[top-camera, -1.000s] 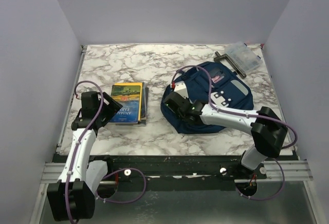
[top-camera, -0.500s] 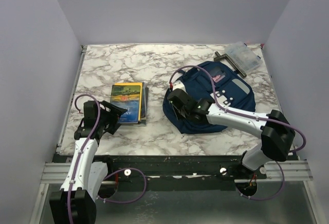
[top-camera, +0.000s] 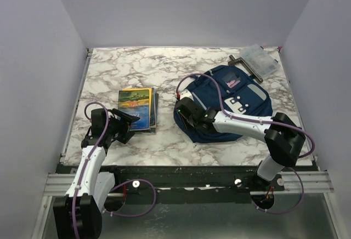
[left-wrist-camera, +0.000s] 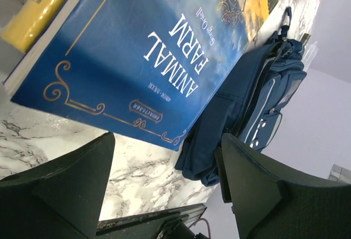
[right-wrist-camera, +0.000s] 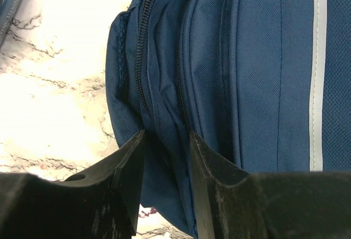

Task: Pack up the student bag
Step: Pick up the book from the center of the board.

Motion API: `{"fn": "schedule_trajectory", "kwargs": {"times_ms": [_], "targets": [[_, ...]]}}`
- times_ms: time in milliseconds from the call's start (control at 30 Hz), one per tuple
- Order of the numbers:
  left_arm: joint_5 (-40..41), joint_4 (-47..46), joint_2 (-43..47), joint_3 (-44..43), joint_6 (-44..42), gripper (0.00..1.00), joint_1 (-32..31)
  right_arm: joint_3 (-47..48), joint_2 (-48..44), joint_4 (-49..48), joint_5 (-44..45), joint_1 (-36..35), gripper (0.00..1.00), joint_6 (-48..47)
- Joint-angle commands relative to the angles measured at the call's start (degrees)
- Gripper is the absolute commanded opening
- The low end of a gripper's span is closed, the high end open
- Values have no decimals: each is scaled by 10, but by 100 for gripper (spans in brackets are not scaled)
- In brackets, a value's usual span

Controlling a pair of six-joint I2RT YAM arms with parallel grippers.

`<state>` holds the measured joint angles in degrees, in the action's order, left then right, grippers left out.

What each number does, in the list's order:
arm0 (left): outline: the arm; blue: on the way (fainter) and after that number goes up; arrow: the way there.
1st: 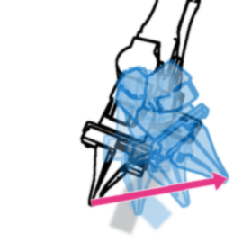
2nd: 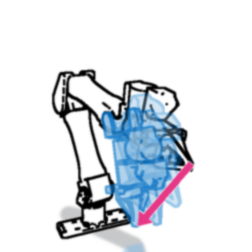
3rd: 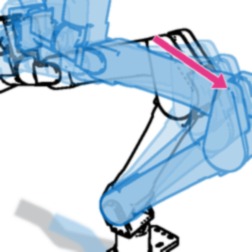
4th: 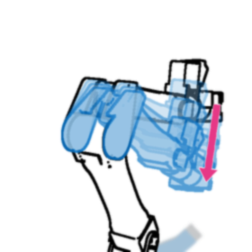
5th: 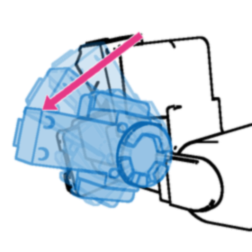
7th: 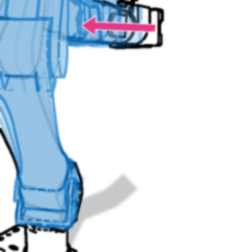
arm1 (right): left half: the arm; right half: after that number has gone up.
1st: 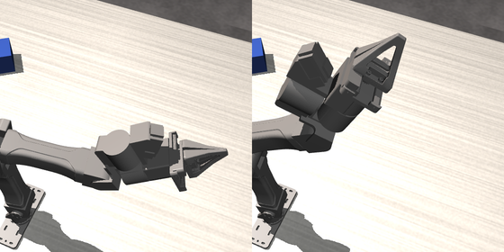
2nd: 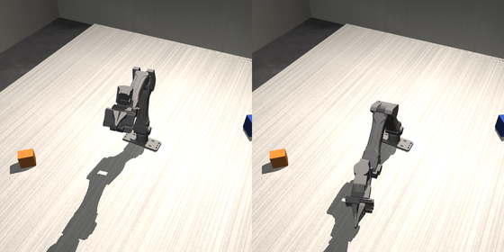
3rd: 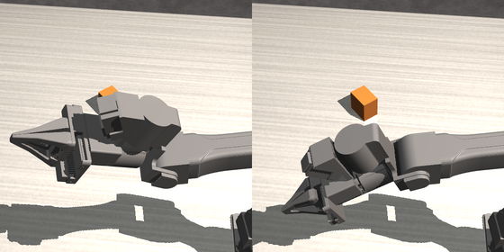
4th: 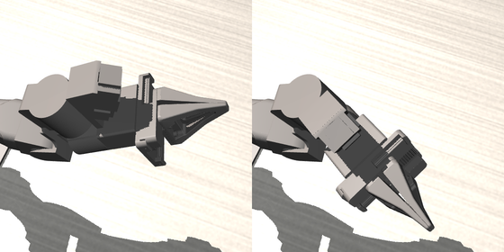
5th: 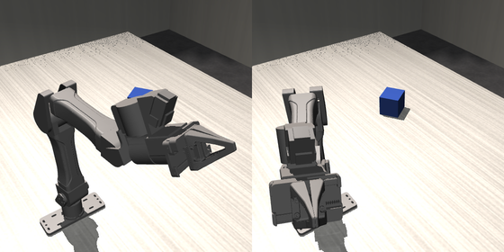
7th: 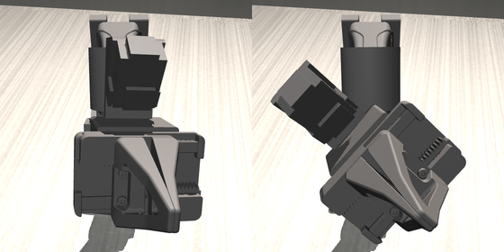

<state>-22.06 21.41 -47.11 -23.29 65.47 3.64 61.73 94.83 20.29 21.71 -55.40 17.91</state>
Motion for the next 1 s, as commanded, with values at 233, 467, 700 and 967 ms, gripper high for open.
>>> {"fn": "schedule_trajectory", "kwargs": {"times_ms": [233,467,700,967], "targets": [[6,36,65,23,92,81,2,-57,-34,-60,-58,11,38,-40],[29,17,52,37,135,83,2,-24,-3,-45,-17,11,7,-49],[76,-45,11,45,110,88,2,47,-59,58,-22,11,1,-38],[79,-94,-36,56,74,72,2,80,-122,142,-5,11,1,-28]]}}
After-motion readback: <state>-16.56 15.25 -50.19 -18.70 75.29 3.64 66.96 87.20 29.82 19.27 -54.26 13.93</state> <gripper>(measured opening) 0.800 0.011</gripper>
